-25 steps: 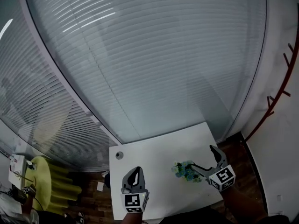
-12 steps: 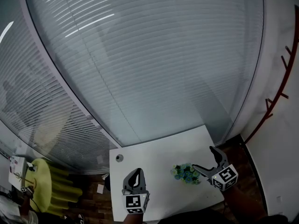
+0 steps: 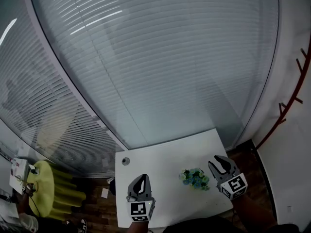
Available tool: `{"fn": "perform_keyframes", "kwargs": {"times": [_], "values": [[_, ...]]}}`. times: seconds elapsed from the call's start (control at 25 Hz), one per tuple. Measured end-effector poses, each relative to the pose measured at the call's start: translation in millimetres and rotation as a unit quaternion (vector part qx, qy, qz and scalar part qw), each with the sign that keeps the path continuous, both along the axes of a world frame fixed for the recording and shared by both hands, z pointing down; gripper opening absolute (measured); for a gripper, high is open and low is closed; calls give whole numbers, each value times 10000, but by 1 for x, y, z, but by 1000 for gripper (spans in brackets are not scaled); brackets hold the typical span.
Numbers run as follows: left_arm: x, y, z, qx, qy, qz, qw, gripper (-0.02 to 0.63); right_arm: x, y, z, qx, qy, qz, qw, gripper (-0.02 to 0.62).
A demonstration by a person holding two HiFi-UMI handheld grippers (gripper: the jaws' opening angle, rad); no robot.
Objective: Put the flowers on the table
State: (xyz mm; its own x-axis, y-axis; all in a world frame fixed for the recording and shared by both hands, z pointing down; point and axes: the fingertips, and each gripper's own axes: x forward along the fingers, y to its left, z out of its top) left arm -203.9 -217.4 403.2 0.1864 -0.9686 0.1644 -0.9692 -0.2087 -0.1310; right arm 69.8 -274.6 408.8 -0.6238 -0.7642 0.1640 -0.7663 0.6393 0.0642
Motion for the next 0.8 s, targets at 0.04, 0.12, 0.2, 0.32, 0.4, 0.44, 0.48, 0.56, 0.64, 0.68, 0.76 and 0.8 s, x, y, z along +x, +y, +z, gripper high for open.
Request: {"fn": "perform_keyframes", "kwargs": {"times": [0.04,0.12,0.2,0.32,0.4,0.44,0.48,0.56,0.64,0.68,0.76,0.8], "values": [[-1,1,0,5,1,-6,10000,9,-1,1,0,2,-3,-7,10000,132],[-2,1,-1,6,6,-21,10000,9,-2,2,0,-20,-11,-37,10000,115],[-1,2,-1,4,13,-28,10000,9,-2,2,-1,-43,-23,-52,10000,105],[1,5,1,-10,8,-24,10000,9,0,3,0,-76,-101,-50,9999,72],[3,6,2,-10,7,-14,10000,9,2,3,0,-85,-137,-24,9999,48],[3,8,3,-10,12,-10,10000,9,3,3,0,-81,-135,-10,9999,41],[3,9,4,-15,15,-10,10000,9,3,3,0,-78,-132,2,9999,36],[4,12,7,-46,23,-10,10000,9,4,4,0,-97,-146,14,9998,17],[7,15,10,-88,22,29,10000,9,6,3,2,-142,-154,29,9998,14],[9,17,12,-105,15,56,9999,9,7,3,3,-162,-151,43,9997,14],[10,18,14,-138,7,85,9999,9,9,2,3,-178,-143,79,9997,14],[9,19,15,-152,10,88,9998,9,9,2,3,-176,-141,95,9997,13]]}}
